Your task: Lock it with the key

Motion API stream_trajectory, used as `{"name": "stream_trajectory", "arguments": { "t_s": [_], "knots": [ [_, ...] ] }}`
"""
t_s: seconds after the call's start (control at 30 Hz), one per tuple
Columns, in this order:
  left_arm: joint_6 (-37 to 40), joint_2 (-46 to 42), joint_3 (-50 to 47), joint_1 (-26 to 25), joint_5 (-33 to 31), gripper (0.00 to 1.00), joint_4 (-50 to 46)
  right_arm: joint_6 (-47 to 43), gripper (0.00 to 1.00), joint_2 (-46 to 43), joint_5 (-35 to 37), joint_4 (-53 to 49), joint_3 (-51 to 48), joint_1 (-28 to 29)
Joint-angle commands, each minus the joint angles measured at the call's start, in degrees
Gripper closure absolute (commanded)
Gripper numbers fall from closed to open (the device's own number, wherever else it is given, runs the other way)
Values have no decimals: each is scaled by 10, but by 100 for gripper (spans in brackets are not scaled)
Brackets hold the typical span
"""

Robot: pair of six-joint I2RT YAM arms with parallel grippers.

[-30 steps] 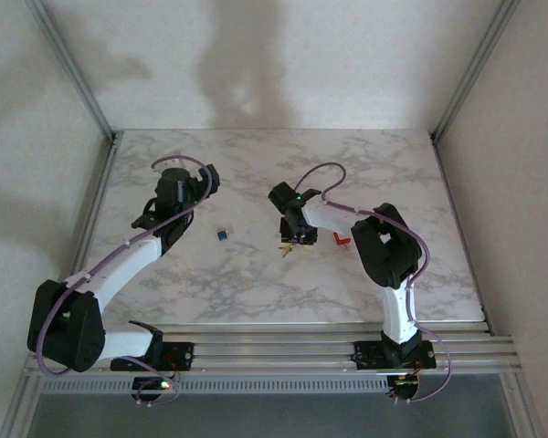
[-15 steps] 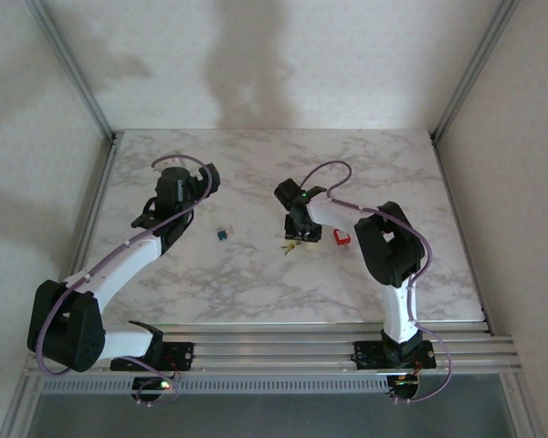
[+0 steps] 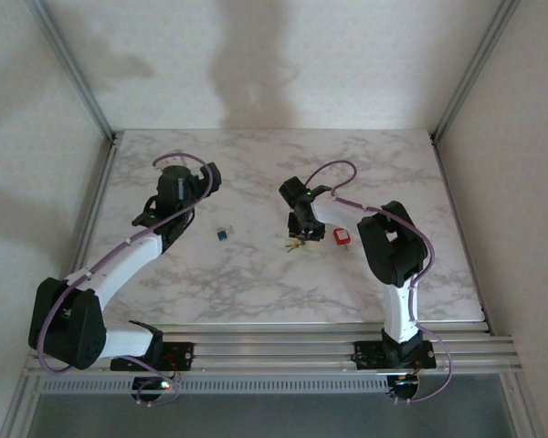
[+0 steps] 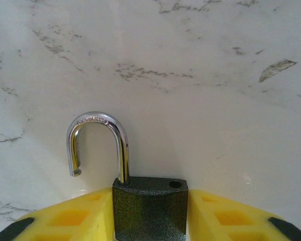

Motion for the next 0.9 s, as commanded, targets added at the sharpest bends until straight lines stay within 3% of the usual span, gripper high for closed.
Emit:
{"name": "stream_trajectory", "arguments": {
  "t_s": [0.0,0.33,0.87],
  "knots": [
    [-4,4,16,-6,8,1,-11,-2,62,-3,-23,21,-15,-2],
    [-10,13,27,-8,12,1,-27,-14,72,-35,-49,53,-41,-3],
    [-30,35,26,-8,73,0,-17,-46,75,-124,-155,161,-111,9]
  ]
}}
